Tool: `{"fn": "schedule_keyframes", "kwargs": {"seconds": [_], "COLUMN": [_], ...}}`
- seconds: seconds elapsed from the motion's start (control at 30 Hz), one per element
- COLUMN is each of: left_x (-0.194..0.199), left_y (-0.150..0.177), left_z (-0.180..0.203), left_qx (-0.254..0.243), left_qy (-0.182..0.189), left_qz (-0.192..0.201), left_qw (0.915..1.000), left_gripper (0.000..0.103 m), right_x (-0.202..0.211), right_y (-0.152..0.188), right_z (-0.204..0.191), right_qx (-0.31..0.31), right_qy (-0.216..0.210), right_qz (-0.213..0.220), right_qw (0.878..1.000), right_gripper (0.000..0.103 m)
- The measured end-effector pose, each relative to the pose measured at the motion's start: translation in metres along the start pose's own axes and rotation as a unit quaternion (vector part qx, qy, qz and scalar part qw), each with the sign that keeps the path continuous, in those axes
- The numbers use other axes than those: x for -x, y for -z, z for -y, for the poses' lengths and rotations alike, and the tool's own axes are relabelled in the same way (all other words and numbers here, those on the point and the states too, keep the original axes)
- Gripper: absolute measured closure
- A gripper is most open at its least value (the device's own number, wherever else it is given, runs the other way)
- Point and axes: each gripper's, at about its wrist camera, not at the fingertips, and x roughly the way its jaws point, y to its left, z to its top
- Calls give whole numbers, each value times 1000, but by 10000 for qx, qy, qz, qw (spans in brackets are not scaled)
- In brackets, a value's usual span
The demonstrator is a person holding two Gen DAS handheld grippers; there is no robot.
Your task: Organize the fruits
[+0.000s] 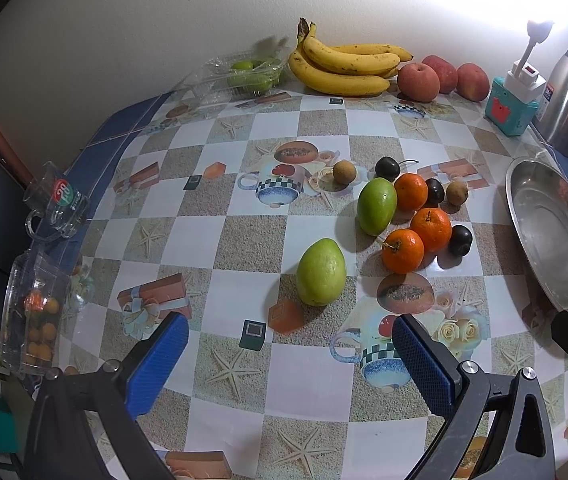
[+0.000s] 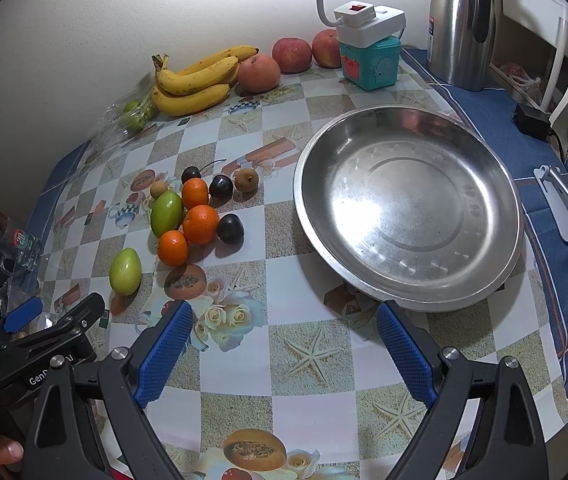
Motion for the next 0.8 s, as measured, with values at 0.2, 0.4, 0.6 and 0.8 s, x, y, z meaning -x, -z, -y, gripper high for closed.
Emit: {"fn": "schedule_keyframes", "kwargs": {"seconds": [0.2, 0.4, 0.6, 0.8], "left_x": [0, 0, 0, 0], "left_y": [0, 0, 0, 0], "left_z": [0, 1, 1, 1], "left_qx": [-6, -3, -2, -2], "left_qy": [1, 1, 1, -1], "left_qz": [1, -2, -4, -4], "left_qw": [10000, 10000, 10000, 10000], "left_gripper": [0, 0, 0, 0], "right_x": [1, 2, 2, 2], "right_y": [0, 0, 0, 0], "right_z": [-1, -1, -1, -1], "right_qx": [2, -1, -4, -2], "right_qy": [-22, -30, -28, -26], "right_qz": [21, 25, 25, 25], "right_qw": [10000, 10000, 10000, 10000], "right_gripper": [9, 9, 9, 9]}}
